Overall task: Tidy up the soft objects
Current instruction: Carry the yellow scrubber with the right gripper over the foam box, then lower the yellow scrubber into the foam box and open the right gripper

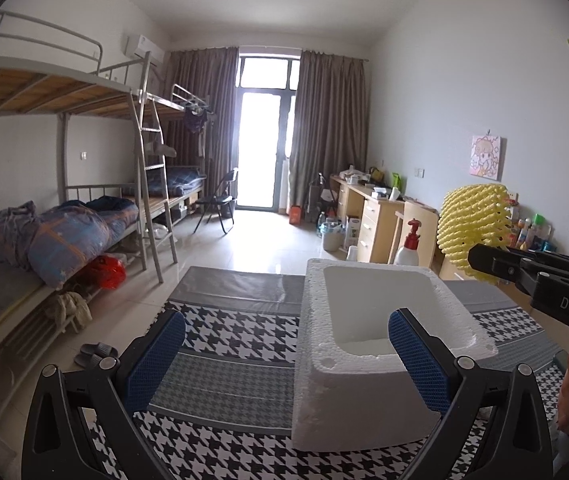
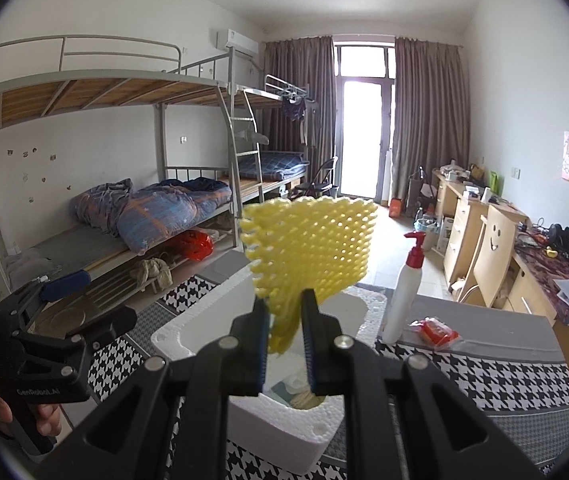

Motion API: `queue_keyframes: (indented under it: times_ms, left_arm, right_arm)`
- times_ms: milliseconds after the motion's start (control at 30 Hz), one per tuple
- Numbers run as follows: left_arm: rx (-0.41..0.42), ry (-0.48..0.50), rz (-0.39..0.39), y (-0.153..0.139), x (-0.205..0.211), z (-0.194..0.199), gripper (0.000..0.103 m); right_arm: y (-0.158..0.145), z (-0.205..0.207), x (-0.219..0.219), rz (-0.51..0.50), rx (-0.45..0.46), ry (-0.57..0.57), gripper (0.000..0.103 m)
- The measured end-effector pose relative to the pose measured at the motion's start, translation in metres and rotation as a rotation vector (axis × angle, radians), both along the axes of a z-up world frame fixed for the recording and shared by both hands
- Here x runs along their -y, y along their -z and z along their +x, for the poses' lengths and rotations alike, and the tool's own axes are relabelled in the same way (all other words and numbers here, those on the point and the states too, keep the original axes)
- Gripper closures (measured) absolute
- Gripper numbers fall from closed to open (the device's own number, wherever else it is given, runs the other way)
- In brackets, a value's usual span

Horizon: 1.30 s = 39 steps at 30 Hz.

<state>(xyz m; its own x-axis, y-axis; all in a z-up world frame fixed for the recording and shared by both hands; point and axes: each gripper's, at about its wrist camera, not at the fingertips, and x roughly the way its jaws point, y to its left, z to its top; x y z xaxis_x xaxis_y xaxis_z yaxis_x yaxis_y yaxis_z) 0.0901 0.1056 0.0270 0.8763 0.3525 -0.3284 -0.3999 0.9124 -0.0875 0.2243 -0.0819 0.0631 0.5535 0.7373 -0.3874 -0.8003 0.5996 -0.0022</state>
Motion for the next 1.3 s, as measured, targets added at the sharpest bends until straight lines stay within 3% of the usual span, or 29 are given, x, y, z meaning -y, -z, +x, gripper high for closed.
queue_keyframes:
  times_ms: [1100, 1200, 1267, 1300]
  left_arm:
    - [0.007, 0.004, -0.05, 0.009, -0.017, -0.008, 0.001]
    - [0.008, 0.004, -0.052, 0.01, -0.018, -0.008, 0.001]
    - [0.005, 0.005, -0.052, 0.009, -0.019, -0.008, 0.001]
    - [0.004, 0.005, -0.052, 0.01, -0.019, -0.009, 0.001]
  right_arm:
    - [0.02, 0.017, -0.038, -0.096, -0.14, -0.046, 0.084]
    - [0.02, 0.016, -0.039, -0.098, -0.132, -0.046, 0.067]
    - [0.019, 0.013, -0.037, -0.092, -0.119, -0.045, 0.044]
    - [0.018, 0.013, -0.036, -0.085, -0.117, -0.042, 0.039]
